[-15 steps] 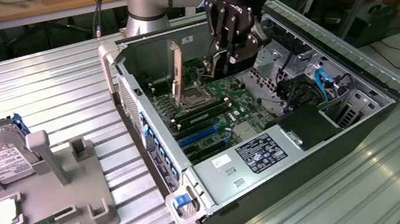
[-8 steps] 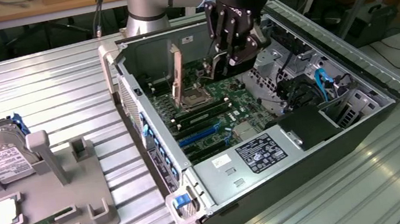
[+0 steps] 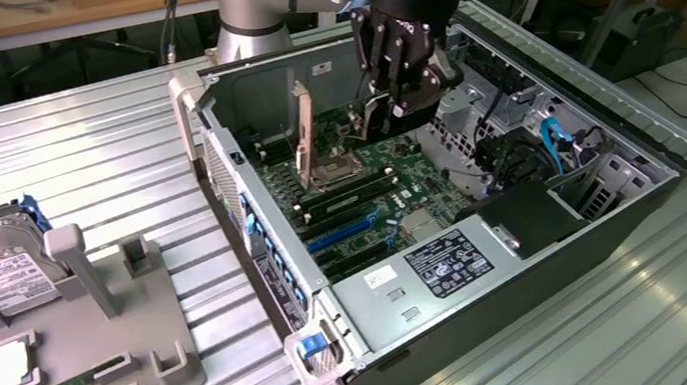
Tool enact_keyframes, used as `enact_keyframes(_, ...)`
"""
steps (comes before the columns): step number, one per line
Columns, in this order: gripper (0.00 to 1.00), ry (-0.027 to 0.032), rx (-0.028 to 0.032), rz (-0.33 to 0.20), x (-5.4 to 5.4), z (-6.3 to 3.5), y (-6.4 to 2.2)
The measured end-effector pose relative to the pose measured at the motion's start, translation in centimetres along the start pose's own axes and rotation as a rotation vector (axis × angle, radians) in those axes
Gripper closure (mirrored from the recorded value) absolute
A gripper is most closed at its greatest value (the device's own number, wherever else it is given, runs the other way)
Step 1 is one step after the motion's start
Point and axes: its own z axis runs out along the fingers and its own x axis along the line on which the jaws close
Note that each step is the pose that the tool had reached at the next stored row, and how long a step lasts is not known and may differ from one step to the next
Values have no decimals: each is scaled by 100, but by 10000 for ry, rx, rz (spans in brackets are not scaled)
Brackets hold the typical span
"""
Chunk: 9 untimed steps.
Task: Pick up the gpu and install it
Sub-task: 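Insert the gpu into the slot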
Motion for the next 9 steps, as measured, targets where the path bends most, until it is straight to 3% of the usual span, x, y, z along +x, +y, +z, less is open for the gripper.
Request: enact_keyframes(9,73,1,0,0,1,61,-1)
